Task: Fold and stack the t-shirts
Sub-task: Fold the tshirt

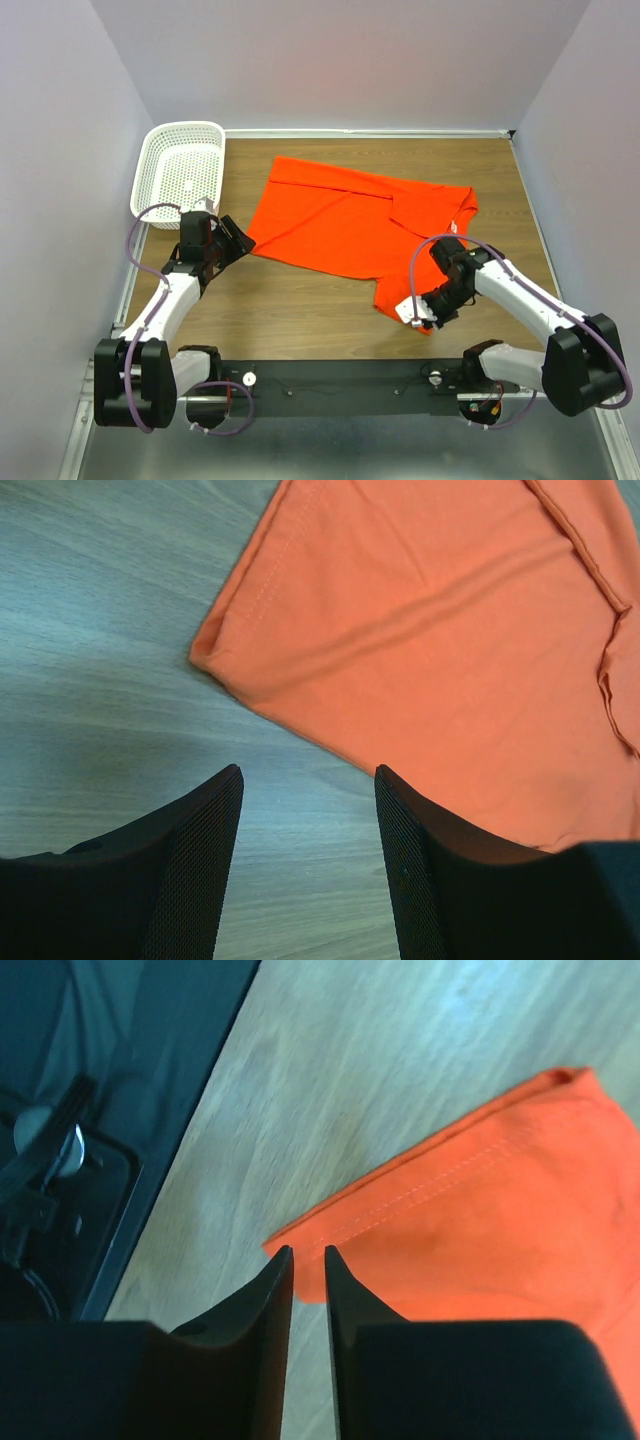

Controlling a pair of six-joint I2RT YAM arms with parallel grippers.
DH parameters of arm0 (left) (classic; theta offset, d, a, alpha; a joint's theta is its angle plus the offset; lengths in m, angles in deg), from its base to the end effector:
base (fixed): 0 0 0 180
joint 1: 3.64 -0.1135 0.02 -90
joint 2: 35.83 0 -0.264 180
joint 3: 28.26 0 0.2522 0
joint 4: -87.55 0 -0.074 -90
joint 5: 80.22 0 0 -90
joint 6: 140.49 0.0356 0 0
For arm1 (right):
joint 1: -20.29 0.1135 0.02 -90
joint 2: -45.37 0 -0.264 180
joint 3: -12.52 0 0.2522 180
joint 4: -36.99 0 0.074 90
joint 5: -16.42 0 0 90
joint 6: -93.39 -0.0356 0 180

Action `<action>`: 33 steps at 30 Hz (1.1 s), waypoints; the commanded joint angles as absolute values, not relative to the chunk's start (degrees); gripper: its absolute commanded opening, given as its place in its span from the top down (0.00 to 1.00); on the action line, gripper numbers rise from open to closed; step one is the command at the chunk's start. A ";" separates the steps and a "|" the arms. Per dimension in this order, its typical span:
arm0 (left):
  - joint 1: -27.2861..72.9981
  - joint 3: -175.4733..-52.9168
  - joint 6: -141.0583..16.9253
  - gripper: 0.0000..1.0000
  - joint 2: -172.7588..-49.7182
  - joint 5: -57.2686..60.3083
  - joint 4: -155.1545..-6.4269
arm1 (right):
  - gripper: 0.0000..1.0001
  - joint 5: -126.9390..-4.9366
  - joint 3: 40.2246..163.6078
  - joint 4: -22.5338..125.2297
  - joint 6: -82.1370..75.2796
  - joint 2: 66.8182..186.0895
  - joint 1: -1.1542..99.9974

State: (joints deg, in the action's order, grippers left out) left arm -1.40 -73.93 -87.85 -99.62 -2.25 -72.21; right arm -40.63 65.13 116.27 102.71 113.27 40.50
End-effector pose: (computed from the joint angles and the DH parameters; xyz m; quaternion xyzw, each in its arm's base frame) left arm 0.2280 -0.0163 0.2044 -0.2266 0.8673 -0.2355 0.3756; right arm 0.1394 0.0720 0.1881 -0.8221 0.4923 0.2428 0.1510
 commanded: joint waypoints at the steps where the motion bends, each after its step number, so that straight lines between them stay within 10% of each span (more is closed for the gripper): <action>1: -1.62 -73.93 -87.40 0.37 -99.55 -2.44 -73.33 | 0.73 -49.13 65.57 115.53 105.77 114.71 43.84; 23: -1.62 -73.93 -86.96 0.37 -100.35 -3.93 -73.68 | 0.61 -56.26 61.09 111.05 110.62 119.29 52.89; 33: -1.53 -73.23 -89.60 0.38 -102.36 -4.19 -72.45 | 0.85 -54.07 60.38 108.93 106.93 117.10 53.87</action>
